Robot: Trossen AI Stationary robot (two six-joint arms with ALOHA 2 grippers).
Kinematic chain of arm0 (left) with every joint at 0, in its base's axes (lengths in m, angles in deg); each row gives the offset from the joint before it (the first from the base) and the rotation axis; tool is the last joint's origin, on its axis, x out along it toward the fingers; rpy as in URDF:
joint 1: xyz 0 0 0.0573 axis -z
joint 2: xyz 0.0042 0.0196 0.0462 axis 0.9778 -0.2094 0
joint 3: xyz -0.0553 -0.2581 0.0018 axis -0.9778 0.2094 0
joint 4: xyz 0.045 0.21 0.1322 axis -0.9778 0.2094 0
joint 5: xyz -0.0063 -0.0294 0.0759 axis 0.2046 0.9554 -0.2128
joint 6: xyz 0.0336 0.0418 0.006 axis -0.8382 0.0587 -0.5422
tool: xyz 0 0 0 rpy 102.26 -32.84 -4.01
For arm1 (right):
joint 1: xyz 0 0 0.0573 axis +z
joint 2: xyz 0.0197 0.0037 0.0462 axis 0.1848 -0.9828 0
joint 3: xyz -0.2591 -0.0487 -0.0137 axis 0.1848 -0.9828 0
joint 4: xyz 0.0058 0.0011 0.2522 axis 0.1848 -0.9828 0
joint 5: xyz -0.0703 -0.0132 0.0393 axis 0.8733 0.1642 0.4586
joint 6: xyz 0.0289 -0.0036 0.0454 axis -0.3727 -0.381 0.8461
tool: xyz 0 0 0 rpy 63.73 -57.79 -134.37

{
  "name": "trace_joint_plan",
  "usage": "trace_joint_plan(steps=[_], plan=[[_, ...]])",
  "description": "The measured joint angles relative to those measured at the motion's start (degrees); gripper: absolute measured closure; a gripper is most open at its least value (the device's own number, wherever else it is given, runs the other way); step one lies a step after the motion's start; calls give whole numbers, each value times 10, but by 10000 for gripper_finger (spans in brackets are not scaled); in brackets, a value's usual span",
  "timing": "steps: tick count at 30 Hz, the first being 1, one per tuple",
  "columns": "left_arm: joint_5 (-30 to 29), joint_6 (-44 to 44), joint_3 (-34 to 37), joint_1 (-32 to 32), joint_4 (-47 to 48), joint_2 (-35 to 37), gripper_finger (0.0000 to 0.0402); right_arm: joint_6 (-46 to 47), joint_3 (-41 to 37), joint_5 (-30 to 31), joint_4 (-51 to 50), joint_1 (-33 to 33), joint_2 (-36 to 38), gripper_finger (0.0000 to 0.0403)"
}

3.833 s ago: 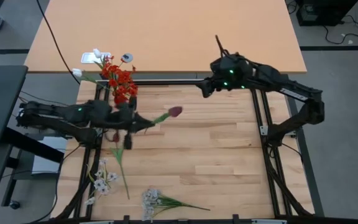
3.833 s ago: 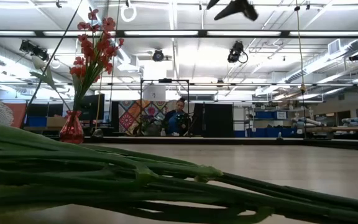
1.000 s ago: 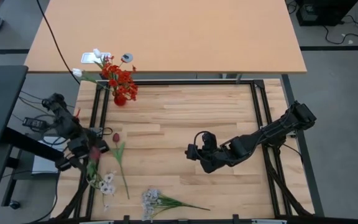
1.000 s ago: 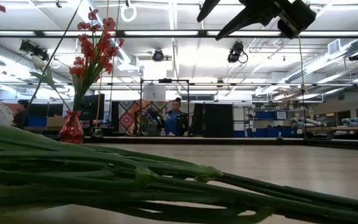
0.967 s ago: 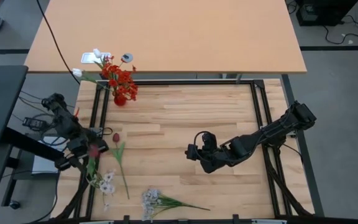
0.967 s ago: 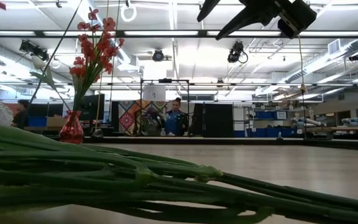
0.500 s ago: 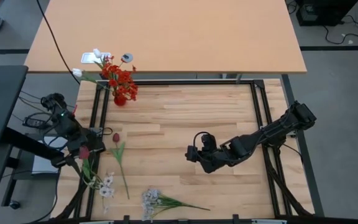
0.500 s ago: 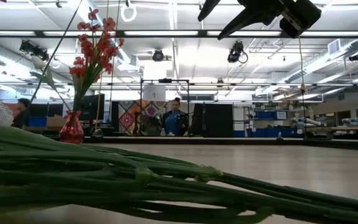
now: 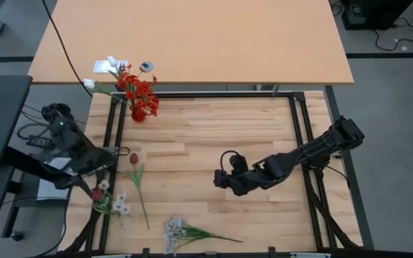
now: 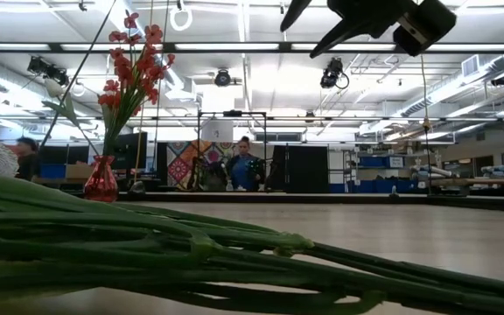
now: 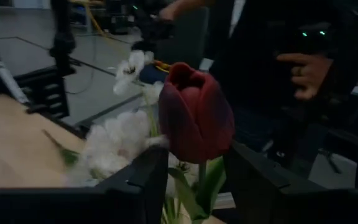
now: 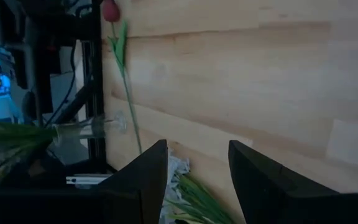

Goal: Sort flowers into vase by color
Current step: Put the top red tulip into the transparent vase

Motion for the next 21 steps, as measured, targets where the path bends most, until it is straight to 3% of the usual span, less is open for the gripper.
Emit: trace_joint_plan(steps=[6,12,16,21], plan=[[-56,5,-74,0,101,1,242,-80,0,1,23,-20,0,225],[-70,83,-85,0,122,-1,242,-177,1,-11,81,-59,-19,225],[-37,122,-83,0,142,-35,242,-244,1,-81,134,-88,-50,225],[-6,90,-118,0,128,-110,242,-289,1,-184,162,-121,-88,225]])
